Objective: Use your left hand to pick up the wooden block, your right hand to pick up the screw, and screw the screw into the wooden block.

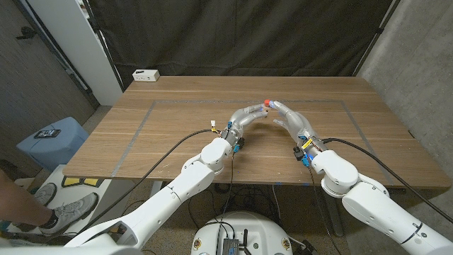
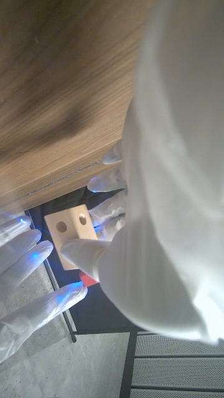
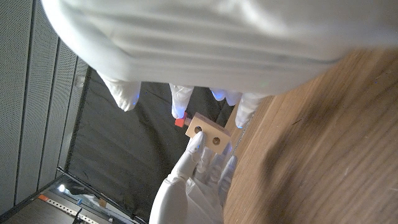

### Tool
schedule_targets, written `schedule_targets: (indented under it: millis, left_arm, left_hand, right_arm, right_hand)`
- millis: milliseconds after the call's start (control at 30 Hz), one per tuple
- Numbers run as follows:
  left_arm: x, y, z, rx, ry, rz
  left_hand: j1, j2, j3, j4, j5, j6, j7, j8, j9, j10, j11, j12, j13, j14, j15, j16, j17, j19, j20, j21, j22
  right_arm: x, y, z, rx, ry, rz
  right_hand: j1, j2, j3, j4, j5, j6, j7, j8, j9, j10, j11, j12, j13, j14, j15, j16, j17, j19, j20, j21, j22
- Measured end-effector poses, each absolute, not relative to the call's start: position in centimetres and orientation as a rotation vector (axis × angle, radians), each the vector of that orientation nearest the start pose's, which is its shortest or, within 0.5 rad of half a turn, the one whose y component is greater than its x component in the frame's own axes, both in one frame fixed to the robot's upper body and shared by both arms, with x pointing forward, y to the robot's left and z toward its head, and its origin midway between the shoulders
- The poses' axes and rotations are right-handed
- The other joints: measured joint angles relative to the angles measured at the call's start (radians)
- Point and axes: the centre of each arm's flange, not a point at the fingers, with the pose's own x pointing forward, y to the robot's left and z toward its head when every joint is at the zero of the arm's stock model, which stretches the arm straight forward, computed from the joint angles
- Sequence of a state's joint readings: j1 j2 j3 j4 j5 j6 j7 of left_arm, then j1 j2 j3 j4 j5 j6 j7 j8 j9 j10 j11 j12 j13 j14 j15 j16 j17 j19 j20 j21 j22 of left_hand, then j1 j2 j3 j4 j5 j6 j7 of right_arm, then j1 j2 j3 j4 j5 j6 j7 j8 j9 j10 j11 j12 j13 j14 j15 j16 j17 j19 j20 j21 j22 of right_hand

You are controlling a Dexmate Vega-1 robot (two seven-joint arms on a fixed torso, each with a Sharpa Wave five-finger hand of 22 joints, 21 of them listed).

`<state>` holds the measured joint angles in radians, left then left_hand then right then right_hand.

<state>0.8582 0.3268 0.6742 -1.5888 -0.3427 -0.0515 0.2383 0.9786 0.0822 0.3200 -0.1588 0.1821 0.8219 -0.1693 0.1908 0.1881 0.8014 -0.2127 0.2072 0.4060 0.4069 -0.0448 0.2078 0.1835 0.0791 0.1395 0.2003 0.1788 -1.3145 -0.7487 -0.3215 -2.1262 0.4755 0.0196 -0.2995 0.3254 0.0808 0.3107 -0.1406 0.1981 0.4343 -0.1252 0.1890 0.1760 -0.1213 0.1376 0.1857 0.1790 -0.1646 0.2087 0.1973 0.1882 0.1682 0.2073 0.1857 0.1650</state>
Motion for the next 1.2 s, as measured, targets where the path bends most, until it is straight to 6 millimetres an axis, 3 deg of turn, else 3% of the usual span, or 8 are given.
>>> schedule_targets:
  millis: [1200]
  left_arm:
    - [60.49, 5.38, -4.72, 0.136, -0.532, -0.387]
  left_hand:
    - [-0.004, 0.004, -0.002, -0.001, 0.003, -0.001, 0.001, 0.001, 0.0, -0.002, 0.002, -0.003, 0.0, 0.004, 0.004, 0.0, 0.0, 0.0, 0.0, 0.0, 0.0]
  right_arm:
    - [48.91, -19.9, -5.98, -0.139, -0.573, 0.26]
  right_hand:
    - [0.0, 0.0, 0.004, -0.004, 0.0, 0.043, 0.007, 0.008, 0.0, 0.009, 0.002, 0.0, 0.0, 0.004, -0.004, 0.0, 0.0, 0.011, 0.0, 0.0, 0.0]
